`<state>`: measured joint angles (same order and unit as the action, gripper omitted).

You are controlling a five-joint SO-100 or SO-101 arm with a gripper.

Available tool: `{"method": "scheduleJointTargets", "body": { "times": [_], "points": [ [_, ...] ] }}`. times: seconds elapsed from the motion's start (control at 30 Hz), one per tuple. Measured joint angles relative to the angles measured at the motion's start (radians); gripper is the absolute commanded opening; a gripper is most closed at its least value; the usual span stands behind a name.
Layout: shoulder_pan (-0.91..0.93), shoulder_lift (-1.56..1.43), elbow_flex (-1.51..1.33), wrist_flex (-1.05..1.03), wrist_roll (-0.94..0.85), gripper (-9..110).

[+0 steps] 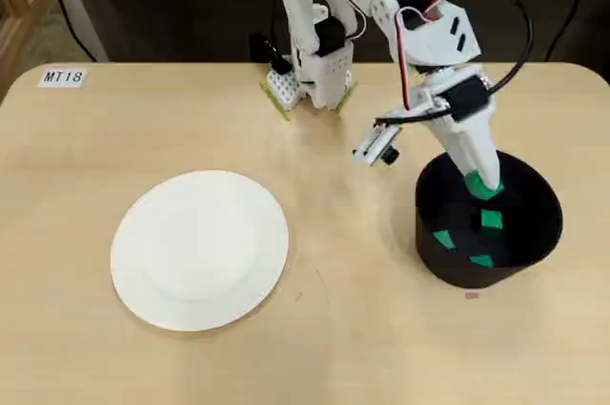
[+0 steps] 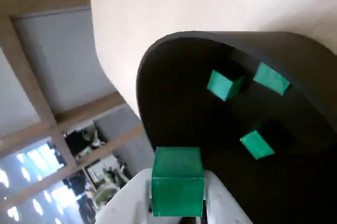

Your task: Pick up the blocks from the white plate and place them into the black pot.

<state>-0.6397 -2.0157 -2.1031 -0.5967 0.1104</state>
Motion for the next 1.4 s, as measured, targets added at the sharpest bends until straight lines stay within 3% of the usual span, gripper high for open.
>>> {"method": "scheduleJointTargets", "body": {
  "times": [0.1,0.17,0.23,0.4,0.5,0.73,1.03,1.4],
  "points": [
    [0.008,0.009,-0.002,0.012,-0.008,0],
    [0.015,0.009,-0.002,0.012,-0.011,23],
    [0.021,0.009,-0.005,0.012,-0.035,32],
    [0.014,0.009,-0.005,-0.014,-0.046,25],
    [0.015,0.009,-0.006,-0.017,-0.046,-2],
    [0.100,-0.055,-0.006,-0.104,-0.092,-2],
    [0.589,-0.488,-0.193,-0.212,-0.210,-2],
    [0.634,-0.775,-0.506,-0.196,-0.199,-2]
  ]
}}
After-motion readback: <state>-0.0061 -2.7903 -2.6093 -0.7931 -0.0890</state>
